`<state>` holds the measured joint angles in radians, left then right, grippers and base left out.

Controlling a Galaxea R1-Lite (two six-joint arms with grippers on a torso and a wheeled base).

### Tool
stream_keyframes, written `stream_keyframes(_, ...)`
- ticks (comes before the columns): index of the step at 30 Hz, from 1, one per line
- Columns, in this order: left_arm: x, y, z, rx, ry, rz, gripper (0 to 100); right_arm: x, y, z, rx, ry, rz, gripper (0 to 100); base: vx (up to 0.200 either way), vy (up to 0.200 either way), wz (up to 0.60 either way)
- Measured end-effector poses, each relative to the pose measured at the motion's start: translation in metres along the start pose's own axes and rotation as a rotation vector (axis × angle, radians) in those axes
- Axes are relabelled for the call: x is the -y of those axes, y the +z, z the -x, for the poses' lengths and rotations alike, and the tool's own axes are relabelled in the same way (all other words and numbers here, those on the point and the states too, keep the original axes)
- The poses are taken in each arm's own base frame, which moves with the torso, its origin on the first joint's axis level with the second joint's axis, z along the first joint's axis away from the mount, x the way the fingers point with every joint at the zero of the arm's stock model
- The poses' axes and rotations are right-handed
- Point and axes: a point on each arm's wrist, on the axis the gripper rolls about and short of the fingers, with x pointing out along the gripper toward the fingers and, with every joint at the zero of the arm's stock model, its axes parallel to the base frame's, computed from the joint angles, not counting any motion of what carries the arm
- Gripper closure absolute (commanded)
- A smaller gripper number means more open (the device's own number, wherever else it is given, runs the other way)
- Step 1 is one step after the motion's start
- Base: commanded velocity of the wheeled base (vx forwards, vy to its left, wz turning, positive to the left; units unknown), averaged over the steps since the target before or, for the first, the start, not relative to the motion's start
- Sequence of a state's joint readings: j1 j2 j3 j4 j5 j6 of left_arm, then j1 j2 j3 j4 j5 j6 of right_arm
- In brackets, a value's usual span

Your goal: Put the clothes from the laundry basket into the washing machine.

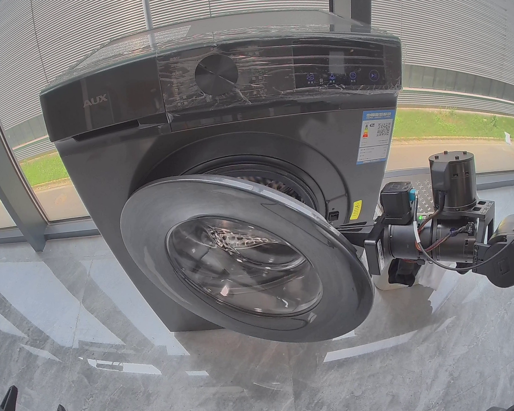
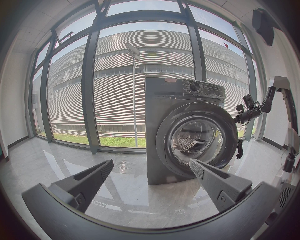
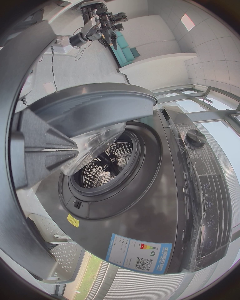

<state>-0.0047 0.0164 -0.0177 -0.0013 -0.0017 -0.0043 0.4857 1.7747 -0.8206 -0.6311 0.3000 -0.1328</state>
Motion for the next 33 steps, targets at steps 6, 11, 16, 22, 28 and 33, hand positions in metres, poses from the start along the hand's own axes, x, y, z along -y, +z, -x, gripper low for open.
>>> stream_keyframes(6,0.000,0.000,0.000,0.000,0.000,0.000,0,-0.008,-0.003,0.006,-0.008,0.021,0.003,100,0.000,0.000,0.00)
stream_keyframes(11,0.000,0.000,0.000,0.000,0.000,0.000,0,-0.019,-0.004,0.014,-0.008,0.063,0.011,100,0.000,0.000,0.00)
stream_keyframes(16,0.000,0.000,0.000,0.000,0.000,0.000,0,-0.034,-0.008,0.021,-0.018,0.115,0.022,100,0.000,0.000,0.00)
stream_keyframes(22,0.000,0.000,0.000,0.000,0.000,0.000,0,-0.049,-0.007,0.021,-0.017,0.166,0.038,100,0.000,0.000,0.00)
stream_keyframes(28,0.000,0.000,0.000,0.000,0.000,0.000,0,-0.066,-0.007,0.019,-0.019,0.219,0.055,100,0.000,0.000,0.00)
stream_keyframes(33,0.000,0.000,0.000,0.000,0.000,0.000,0,-0.080,-0.008,0.015,-0.026,0.267,0.069,100,0.000,0.000,0.00)
